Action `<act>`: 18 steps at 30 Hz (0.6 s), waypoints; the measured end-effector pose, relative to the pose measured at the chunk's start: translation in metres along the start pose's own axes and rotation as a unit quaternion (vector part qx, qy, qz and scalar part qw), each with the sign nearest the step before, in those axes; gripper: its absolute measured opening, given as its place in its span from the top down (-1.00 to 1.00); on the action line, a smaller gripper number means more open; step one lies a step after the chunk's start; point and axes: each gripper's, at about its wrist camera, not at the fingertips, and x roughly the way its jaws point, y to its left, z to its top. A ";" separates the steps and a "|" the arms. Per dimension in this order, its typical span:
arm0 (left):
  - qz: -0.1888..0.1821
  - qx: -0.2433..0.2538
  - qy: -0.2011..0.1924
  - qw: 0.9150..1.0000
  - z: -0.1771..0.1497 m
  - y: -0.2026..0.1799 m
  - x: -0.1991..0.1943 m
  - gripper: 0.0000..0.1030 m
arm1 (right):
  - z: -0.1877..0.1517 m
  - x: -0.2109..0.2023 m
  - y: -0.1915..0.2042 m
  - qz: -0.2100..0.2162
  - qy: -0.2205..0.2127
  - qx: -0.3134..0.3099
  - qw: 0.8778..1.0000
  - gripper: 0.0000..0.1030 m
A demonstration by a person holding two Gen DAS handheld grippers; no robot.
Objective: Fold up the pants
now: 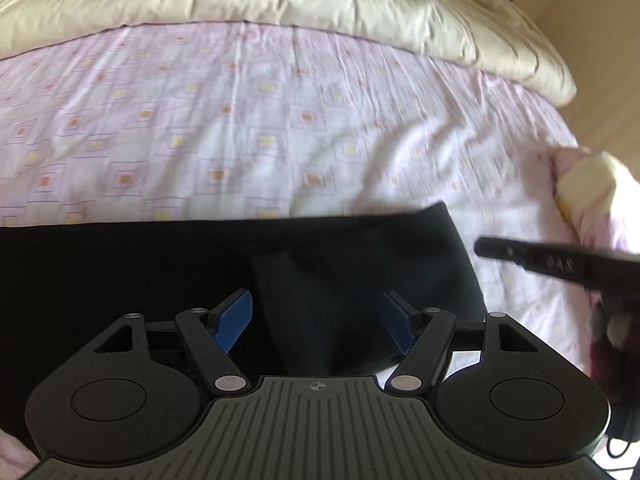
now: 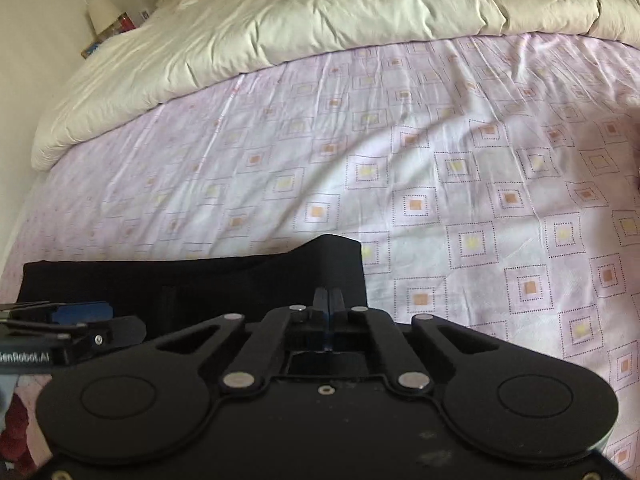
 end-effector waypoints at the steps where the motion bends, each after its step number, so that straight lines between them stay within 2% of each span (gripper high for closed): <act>1: 0.002 0.006 0.005 1.000 -0.002 -0.002 0.004 -0.34 | 0.001 0.006 0.000 -0.001 0.005 -0.003 1.000 0.95; 7: 0.023 0.018 0.025 0.999 -0.004 -0.003 0.022 -0.34 | 0.007 0.058 0.001 -0.014 0.046 0.011 0.999 0.95; 9: 0.031 0.021 0.023 0.999 -0.001 0.000 0.024 -0.34 | 0.010 0.065 0.002 -0.015 0.035 0.012 0.999 0.96; 12: 0.049 0.029 0.026 0.998 0.003 0.003 0.030 -0.34 | 0.015 0.066 -0.001 -0.011 0.040 0.027 0.999 0.97; 15: 0.084 0.028 0.068 0.994 0.005 0.015 0.049 -0.36 | 0.015 0.052 -0.008 0.002 0.035 0.045 0.998 0.93; 16: 0.076 0.019 0.069 0.995 0.005 0.021 0.051 -0.37 | 0.013 0.045 -0.008 0.003 0.028 0.044 0.999 0.82; 18: 0.068 0.007 0.067 0.995 0.008 0.026 0.049 -0.36 | 0.007 0.028 -0.005 0.006 0.017 0.032 0.999 0.77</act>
